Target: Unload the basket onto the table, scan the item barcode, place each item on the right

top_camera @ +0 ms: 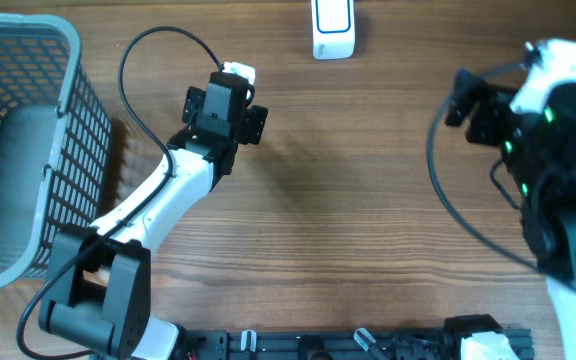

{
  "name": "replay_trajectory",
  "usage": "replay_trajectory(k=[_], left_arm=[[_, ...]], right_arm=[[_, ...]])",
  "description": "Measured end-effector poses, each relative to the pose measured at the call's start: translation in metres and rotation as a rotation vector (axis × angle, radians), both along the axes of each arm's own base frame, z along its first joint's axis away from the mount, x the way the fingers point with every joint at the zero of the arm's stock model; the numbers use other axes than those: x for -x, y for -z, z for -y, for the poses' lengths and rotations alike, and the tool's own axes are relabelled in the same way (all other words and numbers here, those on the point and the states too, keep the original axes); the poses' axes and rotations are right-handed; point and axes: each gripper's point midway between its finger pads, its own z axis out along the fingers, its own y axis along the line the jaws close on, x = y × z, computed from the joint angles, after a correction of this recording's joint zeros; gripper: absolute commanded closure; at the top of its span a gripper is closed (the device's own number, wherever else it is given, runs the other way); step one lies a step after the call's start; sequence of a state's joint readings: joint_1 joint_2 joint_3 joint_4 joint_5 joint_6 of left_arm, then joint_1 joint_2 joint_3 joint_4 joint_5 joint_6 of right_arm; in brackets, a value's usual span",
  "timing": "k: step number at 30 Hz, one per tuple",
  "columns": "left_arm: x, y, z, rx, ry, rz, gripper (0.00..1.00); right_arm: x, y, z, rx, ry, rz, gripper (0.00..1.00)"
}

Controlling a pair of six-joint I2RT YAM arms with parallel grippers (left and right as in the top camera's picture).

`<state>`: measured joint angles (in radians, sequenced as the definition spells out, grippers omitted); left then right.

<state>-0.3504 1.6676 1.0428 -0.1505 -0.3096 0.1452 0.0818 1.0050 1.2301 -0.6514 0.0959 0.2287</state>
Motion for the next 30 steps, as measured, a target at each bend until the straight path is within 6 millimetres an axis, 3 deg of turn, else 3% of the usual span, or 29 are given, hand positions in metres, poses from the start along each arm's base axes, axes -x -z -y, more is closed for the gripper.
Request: replay_trajectory(k=[5,12,18,30], left_arm=[[0.0,0.0,0.0,0.0,0.0,0.0,0.0],[0.0,0.0,0.0,0.0,0.0,0.0,0.0],[0.0,0.0,0.0,0.0,0.0,0.0,0.0],[0.0,0.0,0.0,0.0,0.0,0.0,0.0]], right_arm=[[0.025,0.016,0.015,-0.039,0.006,0.141,0.0],[0.059,0.031,0.014,-0.047,-0.024,0.335,0.0],[0.087,0.059,0.021,-0.085,0.002,0.432,0.0],[0.101,0.082,0.028,-0.142,0.047,0.489,0.0]])
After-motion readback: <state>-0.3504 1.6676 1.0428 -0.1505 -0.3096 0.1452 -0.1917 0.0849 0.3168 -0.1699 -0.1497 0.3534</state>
